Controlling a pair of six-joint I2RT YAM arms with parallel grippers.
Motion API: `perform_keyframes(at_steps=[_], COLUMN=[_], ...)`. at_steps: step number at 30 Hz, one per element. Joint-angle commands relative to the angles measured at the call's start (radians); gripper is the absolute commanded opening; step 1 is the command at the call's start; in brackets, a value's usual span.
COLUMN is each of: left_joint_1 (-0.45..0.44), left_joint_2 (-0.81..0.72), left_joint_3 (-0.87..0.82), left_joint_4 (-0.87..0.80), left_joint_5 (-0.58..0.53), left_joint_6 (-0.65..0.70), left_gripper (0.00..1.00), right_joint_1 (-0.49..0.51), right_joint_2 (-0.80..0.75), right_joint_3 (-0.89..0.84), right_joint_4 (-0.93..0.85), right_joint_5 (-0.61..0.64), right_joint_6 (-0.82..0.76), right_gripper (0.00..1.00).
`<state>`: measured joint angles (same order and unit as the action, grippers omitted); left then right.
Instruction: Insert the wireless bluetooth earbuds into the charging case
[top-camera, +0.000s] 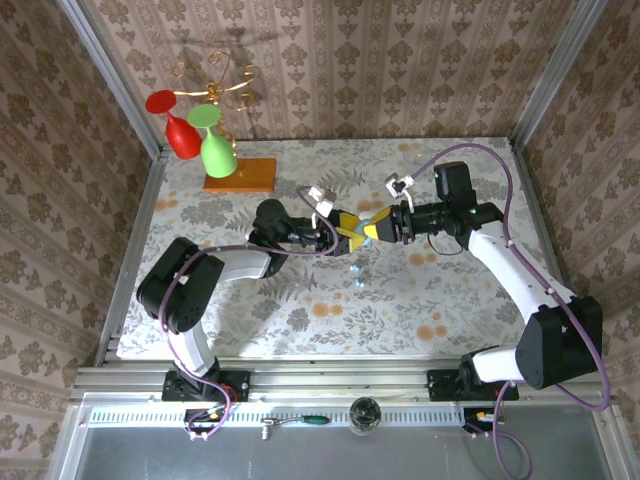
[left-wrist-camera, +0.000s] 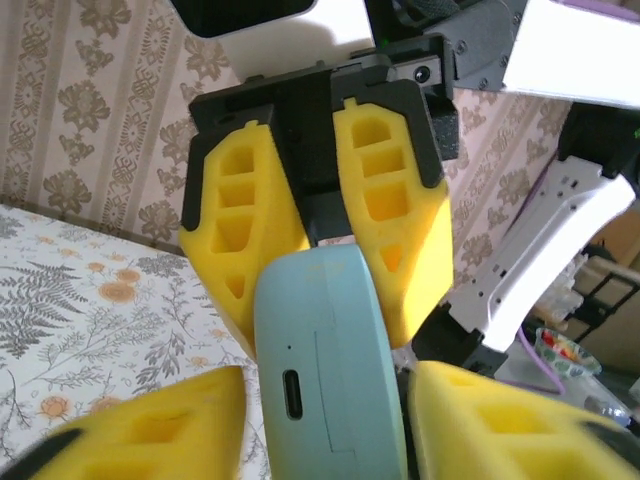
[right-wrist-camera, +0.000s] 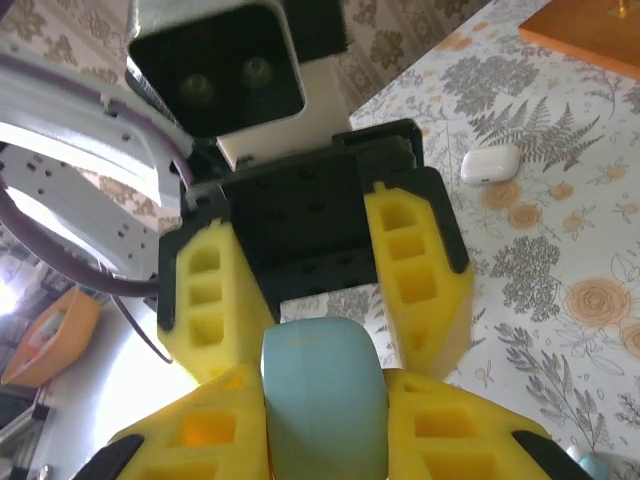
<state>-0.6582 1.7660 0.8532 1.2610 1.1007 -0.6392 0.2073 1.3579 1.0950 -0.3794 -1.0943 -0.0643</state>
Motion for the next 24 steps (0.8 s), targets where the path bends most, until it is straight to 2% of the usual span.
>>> perform_keyframes(at_steps=[1, 3, 5, 8, 13, 15, 18, 20, 24], left_joint_1=[0.011, 0.011, 0.013, 0.017, 0.01, 0.001, -0.016, -0.021, -0.027], left_joint_2=[-0.031, -0.044, -0.047, -0.04, -0.045, -0.056, -0.068, -0.071, -0.069], left_joint_3=[-0.027, -0.04, -0.049, -0.048, -0.061, -0.072, -0.091, -0.096, -0.088], left_joint_4=[0.029, 0.029, 0.028, 0.028, 0.029, 0.029, 0.029, 0.029, 0.031], left_joint_5=[-0.115, -0.193, -0.278, -0.349, -0.45, -0.507, -0.583, -0.603, -0.591], left_joint_6=[0.112, 0.193, 0.261, 0.322, 0.405, 0.452, 0.525, 0.55, 0.549], left_gripper=[0.65, 0.69, 0.69, 0.68, 0.66, 0.68, 0.72, 0.73, 0.74], right_joint_1=[-0.002, -0.004, -0.003, -0.003, -0.002, -0.002, -0.002, 0.003, 0.02], right_joint_2=[0.001, 0.015, 0.027, 0.027, 0.024, 0.027, 0.027, 0.027, 0.027], right_joint_3=[-0.005, 0.002, 0.009, -0.015, -0.014, -0.04, -0.115, -0.157, -0.189], right_joint_4=[0.135, 0.139, 0.17, 0.274, 0.31, 0.382, 0.589, 0.72, 0.822], right_joint_5=[0.111, 0.159, 0.189, 0.213, 0.259, 0.252, 0.244, 0.239, 0.237], right_joint_6=[0.235, 0.345, 0.484, 0.711, 0.933, 1.065, 1.298, 1.411, 1.505], right_gripper=[0.14, 0.14, 0.14, 0.15, 0.15, 0.13, 0.09, 0.07, 0.06])
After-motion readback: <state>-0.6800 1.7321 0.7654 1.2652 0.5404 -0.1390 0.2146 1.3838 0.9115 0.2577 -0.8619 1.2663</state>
